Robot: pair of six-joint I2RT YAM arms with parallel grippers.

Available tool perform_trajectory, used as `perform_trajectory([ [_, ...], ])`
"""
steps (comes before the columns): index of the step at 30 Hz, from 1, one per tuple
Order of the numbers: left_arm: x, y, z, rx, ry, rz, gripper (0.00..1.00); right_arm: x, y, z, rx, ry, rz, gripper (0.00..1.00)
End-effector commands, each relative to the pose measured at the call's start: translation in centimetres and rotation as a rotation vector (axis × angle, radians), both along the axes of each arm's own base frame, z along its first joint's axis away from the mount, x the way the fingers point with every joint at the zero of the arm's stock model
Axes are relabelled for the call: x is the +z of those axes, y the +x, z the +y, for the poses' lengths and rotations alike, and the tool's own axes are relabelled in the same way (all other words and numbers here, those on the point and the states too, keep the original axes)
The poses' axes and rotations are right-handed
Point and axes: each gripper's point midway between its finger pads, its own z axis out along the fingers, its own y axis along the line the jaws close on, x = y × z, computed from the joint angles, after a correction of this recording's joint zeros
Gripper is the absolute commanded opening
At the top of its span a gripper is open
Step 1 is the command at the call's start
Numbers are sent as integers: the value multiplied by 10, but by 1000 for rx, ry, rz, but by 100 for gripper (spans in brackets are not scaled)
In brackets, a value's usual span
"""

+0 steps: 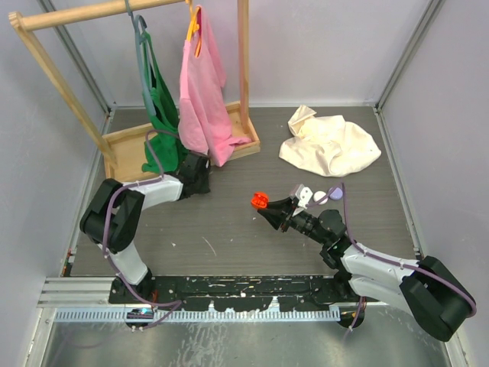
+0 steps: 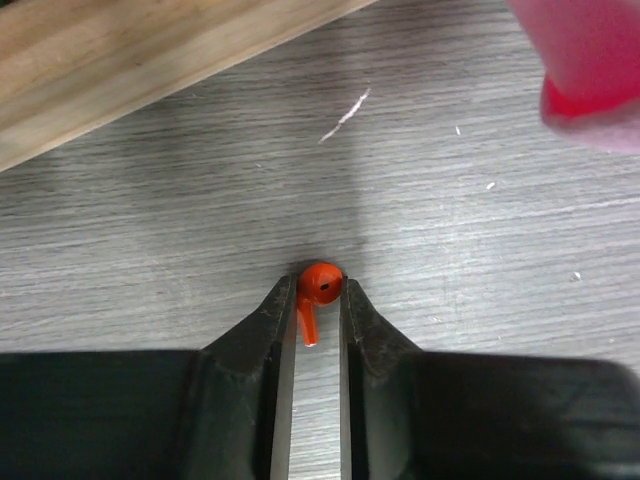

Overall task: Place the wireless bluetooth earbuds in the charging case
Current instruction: Move the earbud to the center of the board.

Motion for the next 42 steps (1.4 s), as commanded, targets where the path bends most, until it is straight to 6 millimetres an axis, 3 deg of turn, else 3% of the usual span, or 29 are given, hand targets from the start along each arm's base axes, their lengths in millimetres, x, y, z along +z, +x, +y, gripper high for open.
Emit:
perform_trajectory([
  [1, -5, -29, -12, -81, -65, 103, 13, 23, 6, 0, -15, 38, -73, 1],
  [12, 1, -100, -4, -65, -38, 227, 12, 23, 7, 2, -7, 30, -66, 1],
  [24, -9, -170, -15, -56, 20, 355, 19, 22, 6, 4, 3, 28, -60, 1],
  [28, -8, -176, -15, -58, 30, 369, 24, 22, 6, 4, 4, 28, -61, 1],
  [42, 15, -164, -23, -117, 40, 386, 47, 22, 6, 4, 2, 26, -58, 1],
])
